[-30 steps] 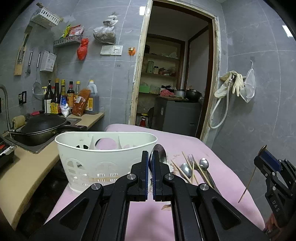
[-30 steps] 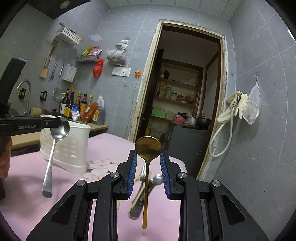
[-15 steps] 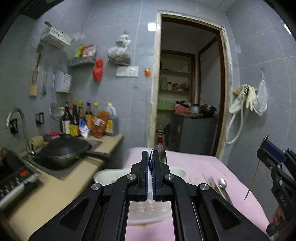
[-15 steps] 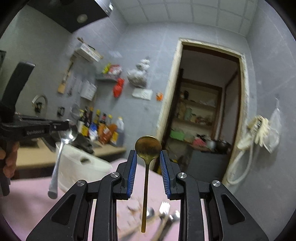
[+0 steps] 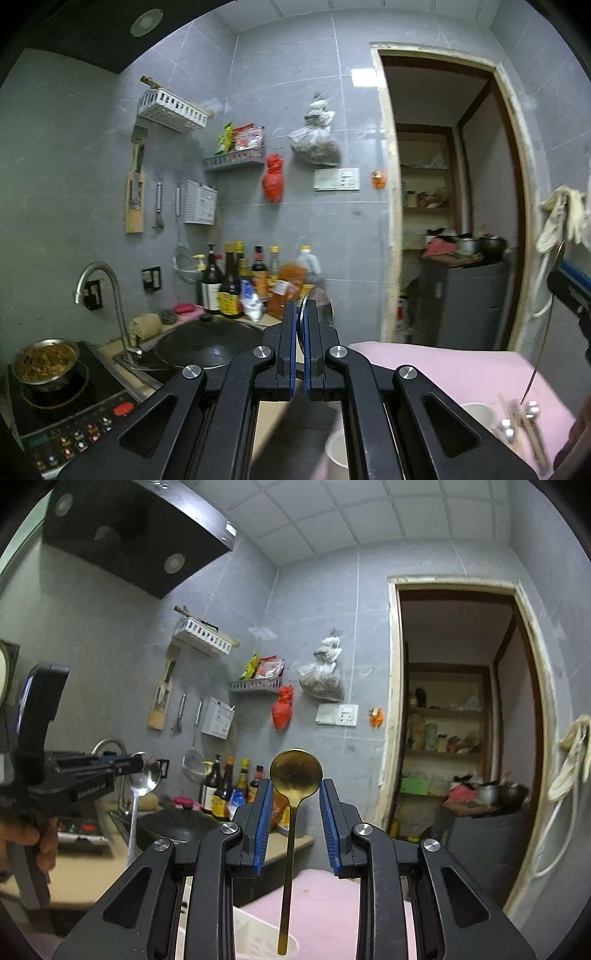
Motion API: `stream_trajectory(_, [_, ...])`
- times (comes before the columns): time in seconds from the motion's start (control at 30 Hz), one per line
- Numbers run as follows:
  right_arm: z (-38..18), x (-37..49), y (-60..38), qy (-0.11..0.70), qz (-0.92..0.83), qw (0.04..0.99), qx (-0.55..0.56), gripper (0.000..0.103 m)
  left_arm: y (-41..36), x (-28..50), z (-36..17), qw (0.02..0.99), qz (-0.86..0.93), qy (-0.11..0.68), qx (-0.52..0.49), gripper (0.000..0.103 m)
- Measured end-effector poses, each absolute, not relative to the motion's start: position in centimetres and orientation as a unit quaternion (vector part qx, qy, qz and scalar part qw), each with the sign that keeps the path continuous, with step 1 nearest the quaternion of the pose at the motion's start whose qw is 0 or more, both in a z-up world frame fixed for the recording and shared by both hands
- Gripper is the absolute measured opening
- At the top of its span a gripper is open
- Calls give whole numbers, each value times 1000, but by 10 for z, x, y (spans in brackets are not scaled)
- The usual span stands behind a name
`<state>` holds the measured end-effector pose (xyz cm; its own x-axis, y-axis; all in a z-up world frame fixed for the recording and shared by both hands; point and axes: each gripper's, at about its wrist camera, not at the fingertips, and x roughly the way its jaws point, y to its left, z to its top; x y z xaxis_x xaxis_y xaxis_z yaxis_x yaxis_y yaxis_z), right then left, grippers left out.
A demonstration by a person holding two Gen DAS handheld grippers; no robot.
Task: Organize utensils
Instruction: 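Carry both spoons over the white basket and open both tools to drop them in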
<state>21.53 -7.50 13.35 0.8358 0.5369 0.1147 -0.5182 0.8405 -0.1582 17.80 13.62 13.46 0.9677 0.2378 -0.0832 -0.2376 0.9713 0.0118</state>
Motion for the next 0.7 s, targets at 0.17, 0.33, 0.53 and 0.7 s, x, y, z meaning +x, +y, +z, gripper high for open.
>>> stream_trajectory(0.17, [124,245,-68,-52,291,955,-22,23,138,205,115,989,139,52,8,1])
stream_trajectory(0.33, [102,261,-59,-22,297,954,-25,23,135,226,93,987,141,69,19,1])
stream_trajectory(0.53, [75,270,-50,17,304,952,-45,23,132,237,68,986,138,88,29,1])
stream_trajectory(0.7, [61,272,-46,50,313,946,-62,23,132,239,54,988,113,108,21,2])
